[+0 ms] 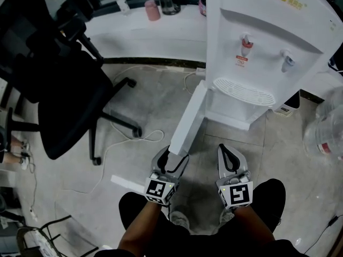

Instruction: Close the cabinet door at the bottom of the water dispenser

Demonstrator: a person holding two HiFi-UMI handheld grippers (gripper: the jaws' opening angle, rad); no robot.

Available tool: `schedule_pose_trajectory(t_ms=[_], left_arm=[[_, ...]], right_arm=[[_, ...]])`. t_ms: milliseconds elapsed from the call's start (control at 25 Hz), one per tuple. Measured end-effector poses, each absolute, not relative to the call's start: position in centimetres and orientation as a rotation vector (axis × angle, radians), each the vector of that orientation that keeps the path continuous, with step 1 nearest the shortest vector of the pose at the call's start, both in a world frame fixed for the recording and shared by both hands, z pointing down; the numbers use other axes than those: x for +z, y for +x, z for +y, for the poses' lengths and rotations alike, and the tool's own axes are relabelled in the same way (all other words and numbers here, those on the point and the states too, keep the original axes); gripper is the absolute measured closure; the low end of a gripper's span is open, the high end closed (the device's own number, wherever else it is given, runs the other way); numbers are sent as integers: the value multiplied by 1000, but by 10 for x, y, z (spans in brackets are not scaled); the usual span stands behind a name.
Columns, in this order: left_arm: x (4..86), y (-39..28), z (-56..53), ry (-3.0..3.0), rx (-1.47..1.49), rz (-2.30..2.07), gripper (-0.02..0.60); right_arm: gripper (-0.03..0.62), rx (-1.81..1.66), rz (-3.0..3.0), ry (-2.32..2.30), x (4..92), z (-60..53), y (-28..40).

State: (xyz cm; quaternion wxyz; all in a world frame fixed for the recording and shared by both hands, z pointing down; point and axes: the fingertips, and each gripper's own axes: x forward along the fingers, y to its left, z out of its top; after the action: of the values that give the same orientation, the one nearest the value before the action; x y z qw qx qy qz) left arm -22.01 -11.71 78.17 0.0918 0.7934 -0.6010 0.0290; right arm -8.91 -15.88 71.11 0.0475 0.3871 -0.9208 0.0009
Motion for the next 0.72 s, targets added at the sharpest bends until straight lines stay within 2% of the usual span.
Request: schedule_pose_trajectory(t_ms=[200,320,720], left_arm=[[781,-184,-116,2439,63,-1672,281],[779,-166,-115,2491,59,-1609,308],[779,-95,-118,2615,66,-1395,311]], right_arm=[[591,3,-2796,1217,709,-161,-79],[591,14,-2786,1254,707,-161,-71],[591,6,-2737,1434,692,-165,-31]])
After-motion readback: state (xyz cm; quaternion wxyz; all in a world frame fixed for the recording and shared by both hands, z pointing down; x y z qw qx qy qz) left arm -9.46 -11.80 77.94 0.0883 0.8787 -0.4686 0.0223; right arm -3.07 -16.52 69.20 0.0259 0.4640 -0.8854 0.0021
